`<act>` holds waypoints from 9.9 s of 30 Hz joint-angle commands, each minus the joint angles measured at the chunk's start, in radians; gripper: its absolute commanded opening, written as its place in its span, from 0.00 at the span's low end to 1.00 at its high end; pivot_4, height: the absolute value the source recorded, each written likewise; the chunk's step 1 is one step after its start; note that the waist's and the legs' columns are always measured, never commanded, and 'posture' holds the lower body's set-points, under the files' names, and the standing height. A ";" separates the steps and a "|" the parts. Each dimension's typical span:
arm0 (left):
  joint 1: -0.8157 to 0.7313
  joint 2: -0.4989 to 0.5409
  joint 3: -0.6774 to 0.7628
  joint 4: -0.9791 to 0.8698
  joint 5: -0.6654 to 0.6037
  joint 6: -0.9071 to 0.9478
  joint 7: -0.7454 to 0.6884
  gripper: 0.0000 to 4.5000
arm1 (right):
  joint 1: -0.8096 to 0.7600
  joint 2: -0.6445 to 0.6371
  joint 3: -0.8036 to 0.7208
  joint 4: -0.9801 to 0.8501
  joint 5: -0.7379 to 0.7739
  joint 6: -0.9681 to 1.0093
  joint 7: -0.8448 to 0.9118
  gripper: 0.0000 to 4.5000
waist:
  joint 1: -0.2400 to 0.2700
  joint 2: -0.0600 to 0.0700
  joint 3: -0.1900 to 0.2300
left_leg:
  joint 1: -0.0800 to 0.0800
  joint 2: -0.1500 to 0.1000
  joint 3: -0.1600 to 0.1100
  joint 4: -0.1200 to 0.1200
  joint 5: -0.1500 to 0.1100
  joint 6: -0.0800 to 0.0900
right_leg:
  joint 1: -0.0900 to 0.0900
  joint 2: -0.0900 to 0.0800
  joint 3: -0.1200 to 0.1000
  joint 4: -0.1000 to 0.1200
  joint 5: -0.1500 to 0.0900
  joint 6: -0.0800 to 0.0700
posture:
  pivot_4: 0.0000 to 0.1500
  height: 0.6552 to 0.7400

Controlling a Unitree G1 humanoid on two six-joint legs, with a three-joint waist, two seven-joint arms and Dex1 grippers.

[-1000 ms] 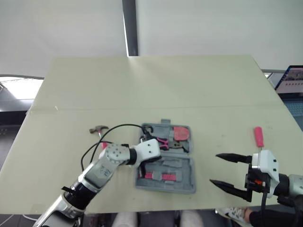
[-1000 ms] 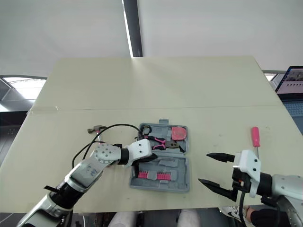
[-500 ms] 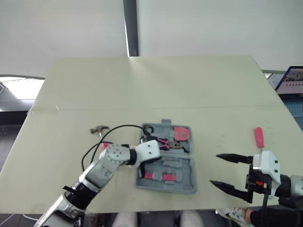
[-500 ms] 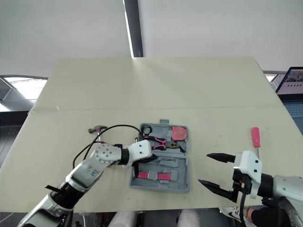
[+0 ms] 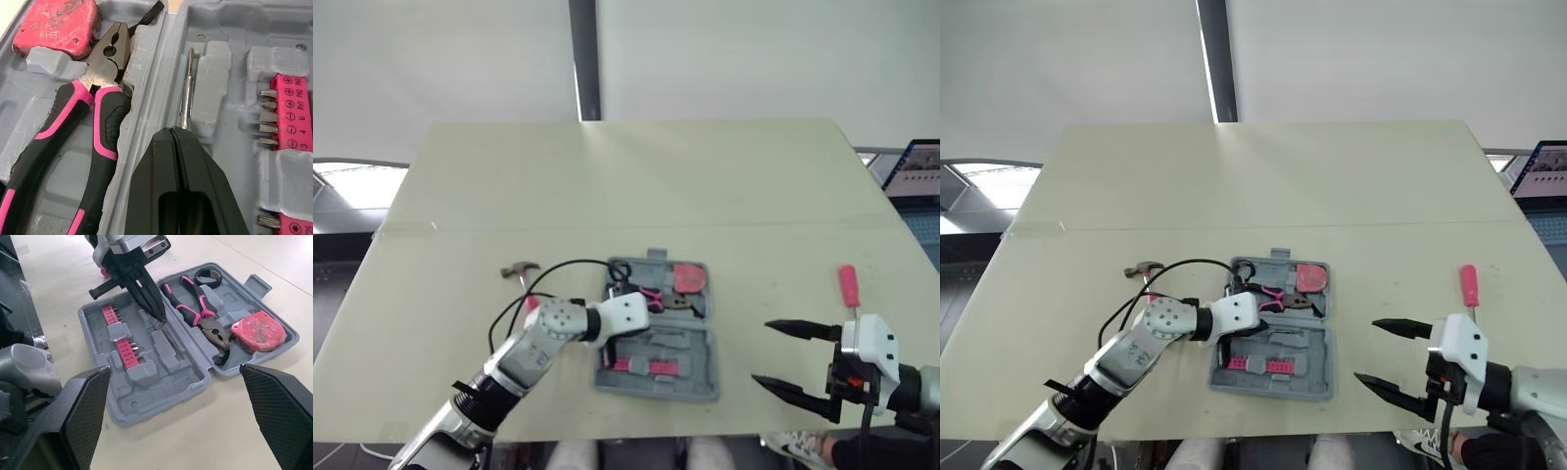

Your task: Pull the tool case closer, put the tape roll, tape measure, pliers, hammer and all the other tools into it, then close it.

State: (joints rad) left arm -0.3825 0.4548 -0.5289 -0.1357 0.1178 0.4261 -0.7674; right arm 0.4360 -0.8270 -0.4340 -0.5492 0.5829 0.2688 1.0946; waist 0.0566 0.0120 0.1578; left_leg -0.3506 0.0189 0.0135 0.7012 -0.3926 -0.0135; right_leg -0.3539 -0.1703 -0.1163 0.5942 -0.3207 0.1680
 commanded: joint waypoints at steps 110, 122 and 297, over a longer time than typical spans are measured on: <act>0.132 -0.131 0.047 0.275 0.084 -0.012 -0.034 0.01 | -0.163 -0.027 0.077 0.081 -0.068 0.011 0.026 1.00 | 0.016 0.016 -0.031 | 0.037 -0.006 -0.029 -0.021 -0.009 0.003 | 0.064 0.001 0.003 -0.054 -0.001 -0.002 | 1.00 0.97; 0.278 -0.109 0.388 -0.211 -0.238 0.106 0.002 0.01 | -0.212 -0.012 0.125 0.101 -0.073 0.003 0.016 1.00 | -0.009 0.014 0.017 | 0.008 -0.002 -0.022 -0.019 0.001 -0.002 | 0.027 0.007 -0.003 -0.036 0.001 0.002 | 1.00 0.97; 0.206 0.554 0.562 -0.442 -0.546 0.410 -0.054 0.00 | -0.038 0.019 -0.087 0.049 0.011 -0.060 0.053 1.00 | -0.022 -0.001 0.026 | -0.004 -0.001 -0.006 -0.004 0.003 -0.002 | -0.003 0.005 0.012 -0.004 0.001 0.000 | 1.00 0.97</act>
State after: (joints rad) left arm -0.1715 0.9832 0.0395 -0.5385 -0.4295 0.8747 -0.7700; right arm 0.4011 -0.8124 -0.5163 -0.4969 0.5860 0.2283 1.1374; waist 0.0343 0.0105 0.1840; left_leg -0.3546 0.0176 0.0084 0.6975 -0.3901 -0.0153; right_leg -0.3574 -0.1649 -0.1042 0.5904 -0.3200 0.1684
